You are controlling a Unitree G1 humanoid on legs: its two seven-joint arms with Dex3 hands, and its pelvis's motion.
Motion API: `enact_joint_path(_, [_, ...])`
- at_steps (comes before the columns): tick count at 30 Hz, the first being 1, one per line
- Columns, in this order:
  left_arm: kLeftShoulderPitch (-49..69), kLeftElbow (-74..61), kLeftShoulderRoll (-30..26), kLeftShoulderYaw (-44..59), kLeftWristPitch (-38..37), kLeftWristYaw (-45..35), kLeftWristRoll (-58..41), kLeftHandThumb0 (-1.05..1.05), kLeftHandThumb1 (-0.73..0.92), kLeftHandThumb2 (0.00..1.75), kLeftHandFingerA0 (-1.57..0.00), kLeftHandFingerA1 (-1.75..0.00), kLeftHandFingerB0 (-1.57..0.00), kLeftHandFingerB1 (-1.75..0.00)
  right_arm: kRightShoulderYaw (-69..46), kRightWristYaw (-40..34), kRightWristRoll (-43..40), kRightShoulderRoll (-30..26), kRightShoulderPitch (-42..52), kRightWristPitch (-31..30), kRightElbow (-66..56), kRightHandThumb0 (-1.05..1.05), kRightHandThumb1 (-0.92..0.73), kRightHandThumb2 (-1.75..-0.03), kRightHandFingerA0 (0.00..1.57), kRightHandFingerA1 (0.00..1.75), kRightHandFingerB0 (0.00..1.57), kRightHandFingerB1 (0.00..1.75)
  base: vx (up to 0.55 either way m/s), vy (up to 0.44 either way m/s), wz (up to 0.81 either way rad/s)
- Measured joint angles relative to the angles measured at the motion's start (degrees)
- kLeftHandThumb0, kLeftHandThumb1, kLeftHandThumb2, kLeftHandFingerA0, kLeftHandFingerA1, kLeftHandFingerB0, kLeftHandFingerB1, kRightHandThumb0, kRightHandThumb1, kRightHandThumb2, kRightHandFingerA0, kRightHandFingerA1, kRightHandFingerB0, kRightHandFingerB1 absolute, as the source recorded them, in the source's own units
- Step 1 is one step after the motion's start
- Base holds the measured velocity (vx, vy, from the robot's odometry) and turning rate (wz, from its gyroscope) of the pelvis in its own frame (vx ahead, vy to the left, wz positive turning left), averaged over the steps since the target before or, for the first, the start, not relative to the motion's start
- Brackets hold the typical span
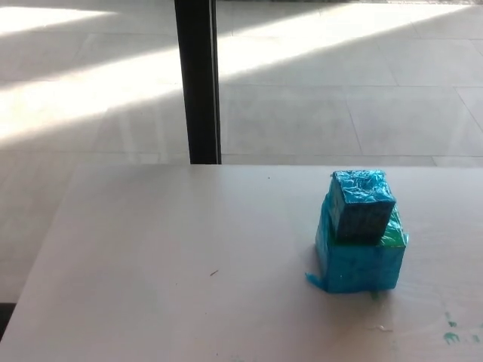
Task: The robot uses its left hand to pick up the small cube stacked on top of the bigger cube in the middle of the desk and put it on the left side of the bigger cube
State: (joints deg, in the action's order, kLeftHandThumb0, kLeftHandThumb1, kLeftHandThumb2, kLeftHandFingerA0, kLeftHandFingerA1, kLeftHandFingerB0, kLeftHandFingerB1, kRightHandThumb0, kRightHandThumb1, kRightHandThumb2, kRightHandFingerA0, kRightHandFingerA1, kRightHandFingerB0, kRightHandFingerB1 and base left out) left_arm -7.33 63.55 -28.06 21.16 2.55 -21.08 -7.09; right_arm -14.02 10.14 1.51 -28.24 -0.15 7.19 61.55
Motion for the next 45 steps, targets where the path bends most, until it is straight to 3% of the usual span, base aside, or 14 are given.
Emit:
enact_joint_path(6, [-1.2, 3.66, -2.35, 0.71, 1.47, -1.24, -0.49, -0.95, 0.6, 1.01, -0.13, -0.54, -0.09, -0.22, -0.24, 1.06, -0.47, -0.07, 0.55, 1.54, 0.98, -0.46, -0.55, -0.9, 0.53, 0.65, 0.43, 0.55, 0.0, 0.0, 0.0])
enact_joint_path(7, [-1.61, 4.11, -2.67, 1.0, 1.76, -1.32, -0.67, -0.94, 0.74, 0.63, -0.25, -0.65, -0.03, -0.31, -0.25, 1.2, -0.58, -0.08, 0.54, 1.76, 1.01, -0.43, -0.69, -0.61, 0.57, 0.56, 0.49, 0.41, 0.0, 0.0, 0.0])
enact_joint_path(10, [-3.85, 4.47, -4.1, 2.75, 2.96, -1.75, -1.56, -0.93, 0.6, 1.02, -0.14, -0.55, -0.07, -0.22, -0.37, 1.72, -1.03, -0.08, 0.53, 1.88, 0.79, -0.46, -0.54, -0.9, 0.53, 0.65, 0.43, 0.55, 0.0, 0.0, 0.0])
enact_joint_path(11, [-4.74, 4.42, -4.67, 2.79, 3.21, -1.88, -1.67, -0.95, 0.76, 0.63, -0.15, -0.5, -0.02, -0.3, -0.38, 1.8, -1.15, -0.08, 0.49, 1.88, 0.76, -0.46, -0.54, -0.9, 0.53, 0.65, 0.43, 0.55, 0.0, 0.0, 0.0])
enact_joint_path(14, [-9.96, 4.01, -7.01, 1.98, 4.24, -2.06, -1.66, -0.95, 0.77, 0.63, -0.13, -0.47, -0.04, -0.28, -0.42, 1.97, -1.53, -0.08, 0.36, 1.98, 0.89, -0.46, -0.55, -0.9, 0.53, 0.65, 0.43, 0.56, 0.0, 0.0, 0.0])
enact_joint_path(15, [-11.76, 3.67, -7.89, 1.67, 4.28, -2.09, -1.66, -0.94, 0.66, 1.05, -0.12, -0.54, -0.09, -0.27, -0.41, 2.01, -1.61, -0.08, 0.34, 2.11, 0.92, -0.47, -0.55, -0.91, 0.54, 0.65, 0.42, 0.55, 0.0, 0.0, 0.0])
enact_joint_path(21, [-23.73, 1.47, -11.73, -4.79, 4.38, -1.86, 0.48, -0.9, 0.8, 0.65, -0.2, -0.46, -0.1, -0.28, -0.15, 2.3, -1.7, -0.15, 0.5, 2.87, 1.98, -0.44, -0.69, -0.61, 0.58, 0.61, 0.48, 0.41, 0.0, 0.0, 0.0])
enact_joint_path(23, [-28.39, 1.17, -12.85, -6.36, 5.02, -1.7, 1.1, -0.94, 0.66, 1.08, -0.06, -0.5, -0.11, -0.1, -0.14, 2.36, -1.78, -0.16, 0.58, 2.99, 1.65, -0.45, -0.55, -0.91, 0.53, 0.66, 0.41, 0.55, 0.0, 0.0, 0.0])
enact_joint_path(29, [-40.47, 0.15, -13.94, -11.57, 5.09, -2.48, 2.91, -0.88, 0.81, 0.65, -0.2, -0.47, -0.17, -0.32, -0.15, 2.73, -1.96, -0.18, 0.25, 3.22, 2.44, -0.44, -0.69, -0.61, 0.57, 0.55, 0.49, 0.4, 0.0, 0.0, 0.0])
enact_joint_path(31, [-44.97, -0.04, -14.32, -14.87, 5.15, -2.84, 4.42, -0.88, 0.78, 0.64, -0.28, -0.41, -0.17, -0.27, -0.16, 2.83, -1.98, -0.19, 0.32, 3.29, 2.82, -0.46, -0.55, -0.92, 0.53, 0.66, 0.41, 0.55, 0.0, 0.0, 0.0])
enact_joint_path(41, [-62.61, -2.25, -7.2, -28.15, 5.3, -4.75, 10.69, -0.87, 0.72, 0.64, -0.23, -0.48, -0.25, -0.32, 0.08, 2.88, -1.97, -0.42, 0.35, 3.87, 3.24, -0.47, -0.55, -0.92, 0.53, 0.66, 0.42, 0.55, 0.0, 0.0, 0.0])
enact_joint_path(42, [-63.63, -3.5, -5.63, -29.29, 5.54, -5.0, 11.22, -0.86, 0.71, 0.62, -0.24, -0.5, -0.27, -0.33, 0.1, 2.89, -1.98, -0.44, 0.28, 4.0, 3.3, -0.42, -0.69, -0.61, 0.57, 0.59, 0.48, 0.41, 0.0, 0.0, 0.0])
enact_joint_path(43, [-64.45, -4.79, -4.24, -30.16, 5.86, -5.12, 11.57, -0.87, 0.56, 0.99, -0.21, -0.56, -0.19, -0.45, 0.07, 2.91, -1.99, -0.47, 0.39, 4.09, 3.28, -0.46, -0.55, -0.91, 0.53, 0.66, 0.42, 0.56, 0.0, 0.0, 0.0])
enact_joint_path(45, [-66.14, -7.72, -0.72, -32.24, 6.51, -5.5, 12.45, -0.92, 0.7, 0.64, -0.2, -0.48, -0.28, -0.34, 0.0, 2.94, -2.03, -0.51, 0.58, 4.17, 2.92, -0.46, -0.54, -0.91, 0.53, 0.66, 0.42, 0.56, 0.0, 0.0, 0.0])
